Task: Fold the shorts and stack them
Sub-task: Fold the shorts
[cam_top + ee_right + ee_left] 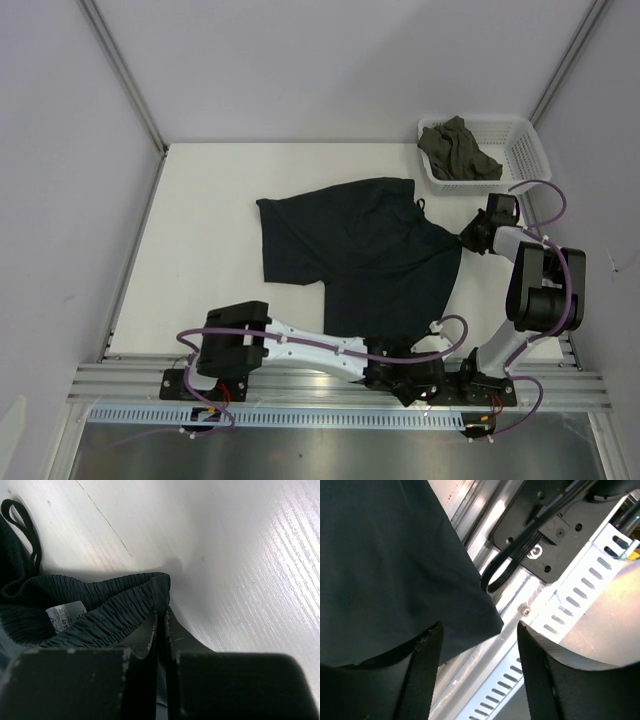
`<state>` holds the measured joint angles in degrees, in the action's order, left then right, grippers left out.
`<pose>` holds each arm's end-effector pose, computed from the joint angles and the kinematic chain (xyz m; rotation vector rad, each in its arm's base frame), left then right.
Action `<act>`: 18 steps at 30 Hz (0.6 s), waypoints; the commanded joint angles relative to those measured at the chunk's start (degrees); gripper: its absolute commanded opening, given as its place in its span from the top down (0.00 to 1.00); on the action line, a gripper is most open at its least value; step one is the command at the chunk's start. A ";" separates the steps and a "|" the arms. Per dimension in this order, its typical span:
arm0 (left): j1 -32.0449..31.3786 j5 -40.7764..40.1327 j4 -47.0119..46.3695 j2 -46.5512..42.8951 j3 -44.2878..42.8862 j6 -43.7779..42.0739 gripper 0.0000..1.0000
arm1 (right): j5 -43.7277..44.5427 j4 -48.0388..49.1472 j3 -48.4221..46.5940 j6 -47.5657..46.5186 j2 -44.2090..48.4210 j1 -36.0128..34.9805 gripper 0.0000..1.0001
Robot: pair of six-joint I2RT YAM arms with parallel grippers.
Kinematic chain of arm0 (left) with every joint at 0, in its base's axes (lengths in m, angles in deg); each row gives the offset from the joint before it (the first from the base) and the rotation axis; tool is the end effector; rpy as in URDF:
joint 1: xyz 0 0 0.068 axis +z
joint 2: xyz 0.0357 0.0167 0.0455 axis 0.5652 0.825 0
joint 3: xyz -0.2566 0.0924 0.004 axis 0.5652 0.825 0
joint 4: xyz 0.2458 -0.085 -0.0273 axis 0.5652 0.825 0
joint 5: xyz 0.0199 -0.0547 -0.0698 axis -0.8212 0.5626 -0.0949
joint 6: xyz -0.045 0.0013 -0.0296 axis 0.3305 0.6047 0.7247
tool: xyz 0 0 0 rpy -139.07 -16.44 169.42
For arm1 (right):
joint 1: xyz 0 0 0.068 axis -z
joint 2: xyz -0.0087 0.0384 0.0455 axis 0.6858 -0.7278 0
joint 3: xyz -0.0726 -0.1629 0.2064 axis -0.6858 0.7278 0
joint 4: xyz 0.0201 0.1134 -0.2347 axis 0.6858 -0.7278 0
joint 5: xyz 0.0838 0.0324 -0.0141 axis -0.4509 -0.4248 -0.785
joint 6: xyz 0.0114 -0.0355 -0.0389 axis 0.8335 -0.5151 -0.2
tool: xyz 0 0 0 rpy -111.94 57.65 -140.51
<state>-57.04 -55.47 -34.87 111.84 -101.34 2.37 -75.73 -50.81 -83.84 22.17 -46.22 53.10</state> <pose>-0.0030 -0.4177 0.1901 1.2080 2.3881 -0.5050 0.3354 -0.0550 0.1600 0.7809 2.3542 0.2382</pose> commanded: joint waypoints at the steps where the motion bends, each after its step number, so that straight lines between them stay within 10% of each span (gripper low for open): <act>1: 0.05 -2.23 -0.27 2.07 -2.75 0.61 0.39 | 1.13 -0.05 -1.50 0.16 2.90 -0.13 1.00; 10: 0.05 0.23 -1.85 3.57 -2.31 0.70 0.45 | 1.13 0.04 -1.32 0.16 3.16 0.04 1.00; 18: 0.84 3.40 -4.40 4.29 -0.82 0.44 0.97 | 1.30 -0.84 -1.50 0.07 3.51 0.04 1.00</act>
<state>-56.65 -53.53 -37.25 116.40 -102.06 2.50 -75.53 -51.16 -83.86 22.17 -45.34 53.12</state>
